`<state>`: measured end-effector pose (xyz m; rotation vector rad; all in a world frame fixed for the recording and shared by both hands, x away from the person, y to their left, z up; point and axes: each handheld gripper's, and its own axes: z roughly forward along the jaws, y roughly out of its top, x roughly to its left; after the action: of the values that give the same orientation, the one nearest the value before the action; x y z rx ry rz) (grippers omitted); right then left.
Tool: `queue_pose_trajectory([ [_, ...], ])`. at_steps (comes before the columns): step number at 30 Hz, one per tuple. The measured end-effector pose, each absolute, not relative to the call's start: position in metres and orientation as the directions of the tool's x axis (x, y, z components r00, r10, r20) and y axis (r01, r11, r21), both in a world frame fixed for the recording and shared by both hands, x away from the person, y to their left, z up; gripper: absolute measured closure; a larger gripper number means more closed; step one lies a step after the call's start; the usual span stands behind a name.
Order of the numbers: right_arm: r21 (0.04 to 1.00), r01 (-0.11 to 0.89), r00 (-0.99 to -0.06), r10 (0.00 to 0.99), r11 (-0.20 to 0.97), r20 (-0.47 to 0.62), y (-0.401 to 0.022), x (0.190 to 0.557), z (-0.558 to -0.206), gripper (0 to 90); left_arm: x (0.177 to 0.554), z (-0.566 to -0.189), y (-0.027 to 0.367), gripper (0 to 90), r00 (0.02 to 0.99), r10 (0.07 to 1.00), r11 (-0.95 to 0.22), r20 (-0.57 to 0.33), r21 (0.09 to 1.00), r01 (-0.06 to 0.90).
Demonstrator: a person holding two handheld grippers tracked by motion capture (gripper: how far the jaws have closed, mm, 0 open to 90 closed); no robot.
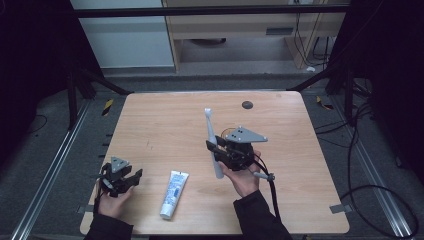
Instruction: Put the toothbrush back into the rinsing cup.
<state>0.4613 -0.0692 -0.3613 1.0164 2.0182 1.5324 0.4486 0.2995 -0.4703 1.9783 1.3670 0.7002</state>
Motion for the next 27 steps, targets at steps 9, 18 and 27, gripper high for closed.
queue_pose_trajectory([
  [9,0.97,0.237,-0.617,0.779,0.048,0.112,-0.069,0.476,-0.352,67.6,0.449,-0.47,0.3,54.1,0.318,0.945,-0.262,0.072,0.748,0.61],
  [18,0.98,0.198,-0.563,0.816,-0.019,0.13,-0.076,0.495,-0.347,67.7,0.449,-0.47,0.3,54.1,0.316,0.946,-0.261,0.073,0.749,0.609],
  [27,0.984,0.164,-0.505,0.852,-0.067,0.142,-0.095,0.51,-0.34,67.6,0.449,-0.47,0.301,54.1,0.315,0.947,-0.258,0.071,0.751,0.608],
])
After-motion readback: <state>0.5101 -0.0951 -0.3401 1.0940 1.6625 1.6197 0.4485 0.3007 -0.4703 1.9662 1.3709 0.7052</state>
